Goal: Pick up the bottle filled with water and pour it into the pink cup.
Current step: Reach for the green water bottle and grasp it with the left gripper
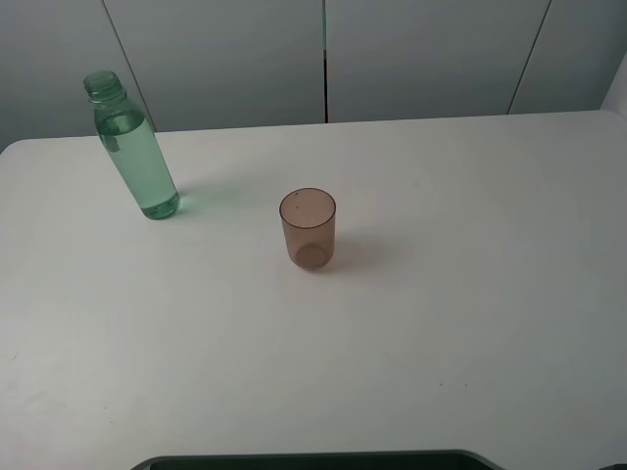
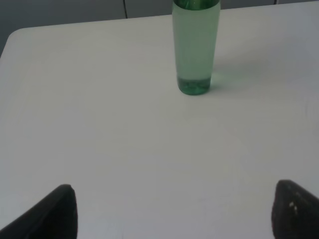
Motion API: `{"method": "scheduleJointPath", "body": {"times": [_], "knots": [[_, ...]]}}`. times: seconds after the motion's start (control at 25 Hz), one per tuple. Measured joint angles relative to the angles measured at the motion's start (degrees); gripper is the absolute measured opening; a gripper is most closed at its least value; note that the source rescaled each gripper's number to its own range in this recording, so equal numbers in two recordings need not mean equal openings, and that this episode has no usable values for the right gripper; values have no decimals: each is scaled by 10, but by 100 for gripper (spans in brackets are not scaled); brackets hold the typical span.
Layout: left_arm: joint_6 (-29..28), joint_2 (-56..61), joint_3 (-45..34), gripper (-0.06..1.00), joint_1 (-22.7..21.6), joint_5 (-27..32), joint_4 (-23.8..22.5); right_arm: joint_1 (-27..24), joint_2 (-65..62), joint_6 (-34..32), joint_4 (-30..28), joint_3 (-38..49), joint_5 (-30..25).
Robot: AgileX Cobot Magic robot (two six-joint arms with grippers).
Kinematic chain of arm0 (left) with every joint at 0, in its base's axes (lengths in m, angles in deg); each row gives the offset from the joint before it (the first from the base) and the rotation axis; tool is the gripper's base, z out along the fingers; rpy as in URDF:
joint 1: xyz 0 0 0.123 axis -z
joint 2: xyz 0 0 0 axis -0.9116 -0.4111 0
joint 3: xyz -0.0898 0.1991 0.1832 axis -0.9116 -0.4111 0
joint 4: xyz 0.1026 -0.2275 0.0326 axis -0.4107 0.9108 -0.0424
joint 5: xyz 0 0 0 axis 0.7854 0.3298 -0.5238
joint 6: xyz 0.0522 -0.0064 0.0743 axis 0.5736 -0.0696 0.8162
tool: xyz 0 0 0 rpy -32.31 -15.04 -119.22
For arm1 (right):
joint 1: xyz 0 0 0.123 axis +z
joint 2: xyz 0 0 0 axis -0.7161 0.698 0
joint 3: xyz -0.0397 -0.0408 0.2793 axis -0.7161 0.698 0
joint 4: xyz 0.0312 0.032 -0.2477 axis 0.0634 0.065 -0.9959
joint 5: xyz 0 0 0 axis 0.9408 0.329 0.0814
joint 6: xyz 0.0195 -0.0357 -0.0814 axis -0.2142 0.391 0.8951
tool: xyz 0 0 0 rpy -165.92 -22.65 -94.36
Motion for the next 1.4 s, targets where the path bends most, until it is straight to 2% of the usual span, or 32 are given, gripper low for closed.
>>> {"method": "scheduleJointPath", "body": {"times": [1.4], "knots": [[0,0,0,100,0,0,-8,0,0,0,0,0,0]]}}
